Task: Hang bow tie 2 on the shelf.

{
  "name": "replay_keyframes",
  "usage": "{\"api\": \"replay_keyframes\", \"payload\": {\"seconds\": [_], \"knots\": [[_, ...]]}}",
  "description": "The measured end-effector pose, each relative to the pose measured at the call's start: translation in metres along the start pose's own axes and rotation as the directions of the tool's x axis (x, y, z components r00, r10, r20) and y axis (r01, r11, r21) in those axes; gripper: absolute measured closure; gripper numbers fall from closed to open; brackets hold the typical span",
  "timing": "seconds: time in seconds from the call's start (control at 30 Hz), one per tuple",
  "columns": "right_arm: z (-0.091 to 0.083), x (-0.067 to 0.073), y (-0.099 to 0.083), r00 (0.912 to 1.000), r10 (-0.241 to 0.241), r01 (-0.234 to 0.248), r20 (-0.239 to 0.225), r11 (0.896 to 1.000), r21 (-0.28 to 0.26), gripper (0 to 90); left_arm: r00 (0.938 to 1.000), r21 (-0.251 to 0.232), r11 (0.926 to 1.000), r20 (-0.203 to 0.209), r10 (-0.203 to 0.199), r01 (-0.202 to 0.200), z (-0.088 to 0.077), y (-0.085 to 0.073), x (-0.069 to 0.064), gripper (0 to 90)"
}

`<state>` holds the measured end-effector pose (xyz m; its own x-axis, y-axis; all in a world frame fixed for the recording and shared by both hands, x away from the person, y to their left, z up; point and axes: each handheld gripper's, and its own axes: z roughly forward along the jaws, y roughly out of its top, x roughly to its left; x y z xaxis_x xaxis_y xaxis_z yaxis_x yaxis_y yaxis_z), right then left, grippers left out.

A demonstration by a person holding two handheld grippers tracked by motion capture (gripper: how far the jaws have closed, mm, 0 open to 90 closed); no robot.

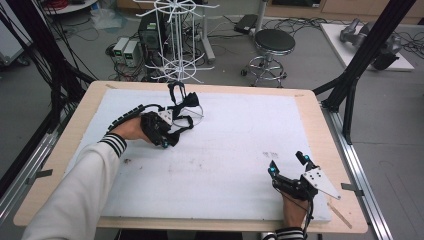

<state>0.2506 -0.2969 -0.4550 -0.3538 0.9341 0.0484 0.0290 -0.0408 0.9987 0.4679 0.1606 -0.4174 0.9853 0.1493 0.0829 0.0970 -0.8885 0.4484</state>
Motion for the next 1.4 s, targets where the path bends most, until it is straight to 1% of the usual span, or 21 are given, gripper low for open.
{"api": "replay_keyframes", "payload": {"seconds": [0.1,0.17,0.2,0.23,0.33,0.4,0.47,0.5,0.53,0.6,0.63,0.7,0.8,0.87,0.93,0.97,1.0,1.03,1.1,1.13,1.4], "knots": [[0.0000,0.0000,0.0000,1.0000,0.001,-0.001,0.000,1.000,0.001,3.0,0.9998,-0.005,0.9998,0.009,-0.018,0.018,-0.0009,-0.0006,0.0003,40.2],[0.0001,0.0000,0.0000,1.0000,0.000,0.000,0.000,1.000,0.000,3.0,0.9997,-0.005,0.9997,-0.003,-0.025,0.025,-0.0031,-0.0013,0.0019,47.7],[0.0000,0.0002,0.0000,1.0000,0.004,-0.004,0.000,1.000,0.000,3.0,0.9992,-0.009,0.9992,0.002,-0.039,0.039,-0.0040,-0.0021,0.0026,49.9],[0.0002,0.0001,0.0000,1.0000,0.001,-0.001,0.000,1.000,-0.001,3.0,0.9993,-0.007,0.9992,0.003,-0.038,0.038,-0.0043,-0.0027,0.0033,51.4],[0.0002,0.0001,0.0000,1.0000,0.002,-0.002,0.000,1.000,-0.001,3.0,0.9988,0.004,0.9988,-0.008,-0.048,0.048,-0.0053,-0.0030,0.0033,57.7],[0.0001,0.0001,0.0000,1.0000,0.004,-0.004,0.002,1.000,0.001,3.0,0.9975,0.013,0.9976,-0.020,-0.068,0.068,-0.0052,-0.0033,0.0031,63.0],[0.0001,0.0002,0.0000,1.0000,0.004,-0.004,0.000,1.000,0.001,3.0,0.9956,0.014,0.9957,-0.022,-0.091,0.091,-0.0050,-0.0036,0.0037,66.8],[0.0003,0.0001,0.0000,1.0000,0.001,-0.001,0.001,1.000,-0.001,3.0,0.9953,0.009,0.9956,-0.028,-0.093,0.093,-0.0049,-0.0042,0.0035,69.4],[0.0002,0.0001,0.0000,1.0000,0.001,-0.001,0.000,1.000,-0.001,3.0,0.9948,0.012,0.9950,-0.023,-0.099,0.099,-0.0056,-0.0042,0.0031,71.3],[0.0002,0.0001,0.0000,1.0000,0.001,-0.001,0.000,1.000,-0.001,3.0,0.9941,0.002,0.9947,-0.035,-0.103,0.103,-0.0054,-0.0052,0.0013,74.3],[0.0002,0.0001,0.0000,1.0000,0.000,0.000,0.000,1.000,-0.001,3.0,0.9949,0.010,0.9954,-0.035,-0.095,0.095,-0.0062,-0.0052,0.0014,75.1],[0.0002,0.0000,0.0000,1.0000,-0.001,0.001,0.000,1.000,-0.001,3.0,0.9944,0.008,0.9949,-0.032,-0.100,0.100,-0.0060,-0.0050,0.0007,75.7],[0.0002,0.0000,0.0000,1.0000,-0.002,0.002,0.000,1.000,0.000,3.0,0.9954,0.015,0.9962,-0.043,-0.085,0.086,-0.0062,-0.0042,0.0001,76.1],[0.0002,0.0000,0.0000,1.0000,-0.003,0.003,0.001,1.000,0.000,3.0,0.9951,0.013,0.9958,-0.039,-0.091,0.091,-0.0062,-0.0042,-0.0008,76.2],[0.0002,0.0000,0.0000,1.0000,-0.003,0.003,0.001,1.000,0.000,3.0,0.9964,0.026,0.9967,-0.036,-0.076,0.077,-0.0073,-0.0036,-0.0004,76.2],[0.0002,0.0000,0.0000,1.0000,-0.003,0.003,0.001,1.000,0.000,3.0,0.9958,0.014,0.9962,-0.034,-0.085,0.086,-0.0064,-0.0037,-0.0016,76.2],[0.0002,0.0000,0.0000,1.0000,-0.003,0.003,0.001,1.000,0.000,3.0,0.9967,0.026,0.9969,-0.037,-0.073,0.074,-0.0072,-0.0036,-0.0015,76.2],[0.0002,0.0000,0.0000,1.0000,-0.003,0.003,0.001,1.000,0.000,3.0,0.9959,0.013,0.9965,-0.036,-0.083,0.083,-0.0065,-0.0038,-0.0024,76.2],[0.0003,0.0000,0.0000,1.0000,-0.002,0.002,0.003,1.000,0.000,3.0,0.9950,0.008,0.9958,-0.041,-0.091,0.091,-0.0068,-0.0041,-0.0032,76.2],[0.0003,0.0000,0.0000,1.0000,-0.002,0.002,0.004,1.000,0.001,3.0,0.9948,0.007,0.9954,-0.034,-0.096,0.096,-0.0070,-0.0042,-0.0033,76.2],[0.0004,0.0000,0.0000,1.0000,-0.002,0.002,0.004,1.000,0.001,3.0,0.9942,0.001,0.9954,-0.049,-0.096,0.096,-0.0098,-0.0042,-0.0054,76.3]]}}
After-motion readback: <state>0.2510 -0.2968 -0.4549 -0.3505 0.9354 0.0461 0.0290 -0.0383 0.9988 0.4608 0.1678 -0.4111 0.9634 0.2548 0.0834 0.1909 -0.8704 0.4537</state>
